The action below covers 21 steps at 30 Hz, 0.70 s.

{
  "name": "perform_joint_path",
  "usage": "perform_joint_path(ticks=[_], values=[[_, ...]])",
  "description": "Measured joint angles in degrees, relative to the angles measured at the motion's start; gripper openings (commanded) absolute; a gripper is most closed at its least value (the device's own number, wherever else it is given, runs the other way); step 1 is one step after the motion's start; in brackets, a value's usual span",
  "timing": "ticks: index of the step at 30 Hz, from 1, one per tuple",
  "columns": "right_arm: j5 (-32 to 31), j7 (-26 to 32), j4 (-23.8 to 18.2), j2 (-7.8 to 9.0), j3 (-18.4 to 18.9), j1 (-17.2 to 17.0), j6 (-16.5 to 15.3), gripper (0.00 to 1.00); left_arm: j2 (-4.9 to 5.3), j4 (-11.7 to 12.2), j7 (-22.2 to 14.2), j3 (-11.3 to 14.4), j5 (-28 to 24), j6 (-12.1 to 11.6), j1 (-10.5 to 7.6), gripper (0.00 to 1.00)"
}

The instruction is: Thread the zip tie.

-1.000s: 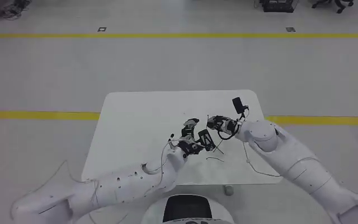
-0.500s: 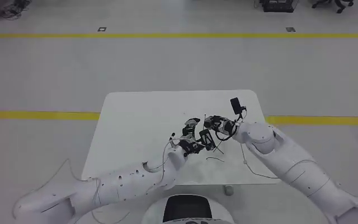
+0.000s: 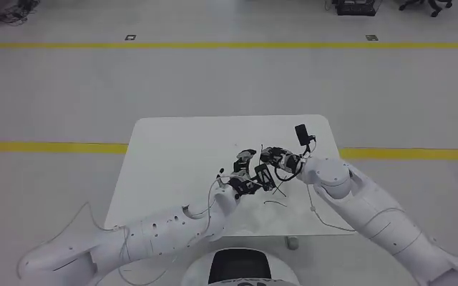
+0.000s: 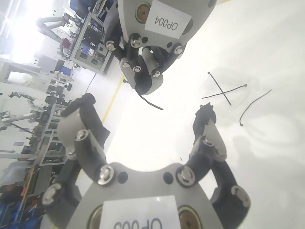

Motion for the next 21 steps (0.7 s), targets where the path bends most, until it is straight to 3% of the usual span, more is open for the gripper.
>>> perform_joint_path(ticks=[3, 4, 11, 21], values=[[-0.7, -0.2, -0.5, -0.19, 0.5, -0.5, 0.4, 0.00, -0.02, 0.0, 0.2, 0.0, 0.0, 0.0, 0.06, 0.57], [-0.9, -0.2, -0.6, -0.24, 0.6, -0.7, 0.4, 0.00, -0.03, 0.0, 0.3, 0.0, 0.0, 0.0, 0.08, 0.49], [-2.1, 0.6, -0.2, -0.61, 1.2, -1.4, 0.4, 0.00, -0.04, 0.0, 0.4, 0.0, 0.0, -0.2, 0.21, 0.31], [-3.5, 1.1, -0.3, -0.93, 2.5, -2.5, 0.4, 0.00, -0.06, 0.6, 0.7, 0.0, 0.0, 0.3, 0.06, 0.22]])
